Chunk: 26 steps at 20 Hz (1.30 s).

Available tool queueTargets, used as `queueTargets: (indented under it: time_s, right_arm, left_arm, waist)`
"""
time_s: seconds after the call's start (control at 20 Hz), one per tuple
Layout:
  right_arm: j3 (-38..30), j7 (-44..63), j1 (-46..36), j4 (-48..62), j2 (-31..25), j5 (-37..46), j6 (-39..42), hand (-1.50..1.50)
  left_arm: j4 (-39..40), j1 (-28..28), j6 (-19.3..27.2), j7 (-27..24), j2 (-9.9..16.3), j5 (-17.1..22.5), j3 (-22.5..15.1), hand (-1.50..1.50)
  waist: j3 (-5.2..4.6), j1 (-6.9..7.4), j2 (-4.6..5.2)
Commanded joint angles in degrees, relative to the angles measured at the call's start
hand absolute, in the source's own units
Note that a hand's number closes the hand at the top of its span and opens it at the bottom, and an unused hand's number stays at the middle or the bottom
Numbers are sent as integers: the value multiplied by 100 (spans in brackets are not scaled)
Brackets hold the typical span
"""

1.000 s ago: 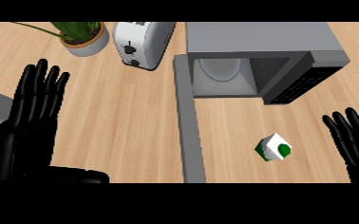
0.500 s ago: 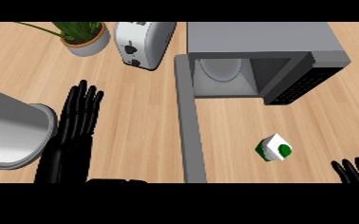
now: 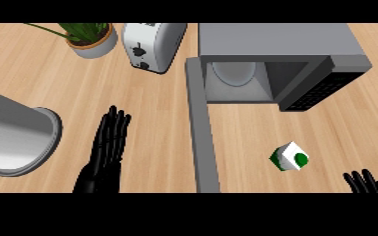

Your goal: Pick up the milk, place it into the microwave and close the microwave

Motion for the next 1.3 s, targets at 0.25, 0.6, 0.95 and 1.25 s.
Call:
queueTargets:
  time_s: [0.25,0.6,0.95,1.25]
  right_arm:
    - [31,-954,-958,1766,325,993,-594,-150]
    - [-266,-1040,-1642,2632,-3,904,-678,-150]
    - [-175,-1645,-2491,3978,157,1475,-1501,-150]
    - [-433,-2495,-3247,5534,-30,1653,-2013,-150]
  left_arm:
    - [255,451,274,-673,14,-121,-620,-150]
    - [243,588,244,-672,196,168,-625,-150]
    - [134,292,-165,-426,504,860,86,-150]
    - [55,908,-298,-896,768,1069,113,-150]
  waist:
    - [1,32,8]
    - [-1,31,9]
    - [0,34,13]
    - [1,50,13]
